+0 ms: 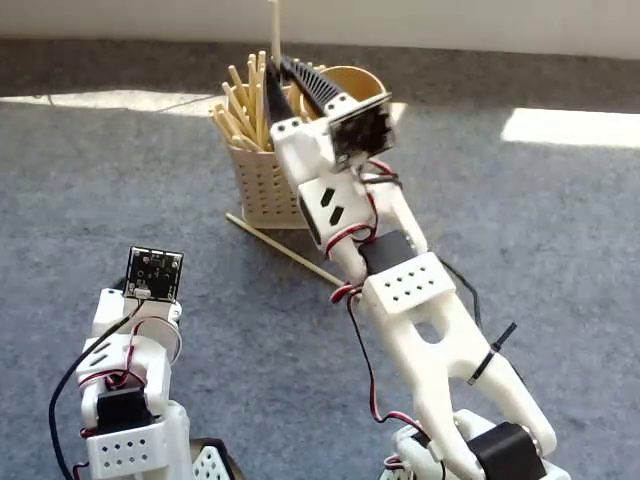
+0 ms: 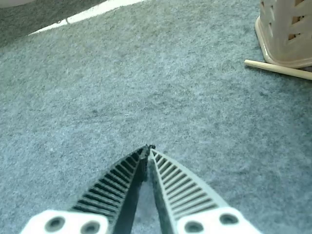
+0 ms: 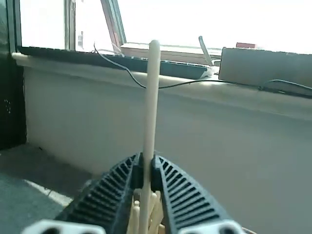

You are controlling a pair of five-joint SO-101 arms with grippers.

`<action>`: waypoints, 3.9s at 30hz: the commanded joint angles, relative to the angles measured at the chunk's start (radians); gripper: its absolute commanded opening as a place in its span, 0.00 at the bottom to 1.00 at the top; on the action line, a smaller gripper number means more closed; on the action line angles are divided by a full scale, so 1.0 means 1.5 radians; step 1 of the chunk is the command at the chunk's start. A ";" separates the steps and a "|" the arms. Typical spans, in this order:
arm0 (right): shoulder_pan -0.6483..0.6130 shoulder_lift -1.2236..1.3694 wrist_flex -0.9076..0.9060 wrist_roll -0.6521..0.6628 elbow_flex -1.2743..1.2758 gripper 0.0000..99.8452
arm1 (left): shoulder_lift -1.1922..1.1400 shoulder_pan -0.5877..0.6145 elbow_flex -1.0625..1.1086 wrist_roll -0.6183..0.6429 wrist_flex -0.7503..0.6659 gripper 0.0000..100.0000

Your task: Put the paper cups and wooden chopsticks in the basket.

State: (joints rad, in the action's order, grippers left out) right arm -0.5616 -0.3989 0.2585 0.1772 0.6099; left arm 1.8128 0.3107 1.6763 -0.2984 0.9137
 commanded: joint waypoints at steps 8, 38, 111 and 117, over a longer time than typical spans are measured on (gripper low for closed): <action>-0.037 -0.012 0.011 0.079 0.035 0.10 | 0.005 0.006 0.013 -0.003 0.003 0.00; -0.056 -0.385 -0.457 0.083 0.344 0.10 | 0.005 0.006 0.013 -0.003 0.003 0.00; -0.044 0.036 -0.926 0.180 0.040 0.16 | 0.005 0.005 0.013 -0.003 0.003 0.00; -0.119 0.038 -0.763 0.114 0.039 0.16 | 0.005 0.005 0.013 -0.003 0.003 0.00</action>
State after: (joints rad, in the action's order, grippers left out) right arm -0.6951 -0.3023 -1.0088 0.3782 0.7173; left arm 1.8128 0.3107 1.6763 -0.2984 0.9137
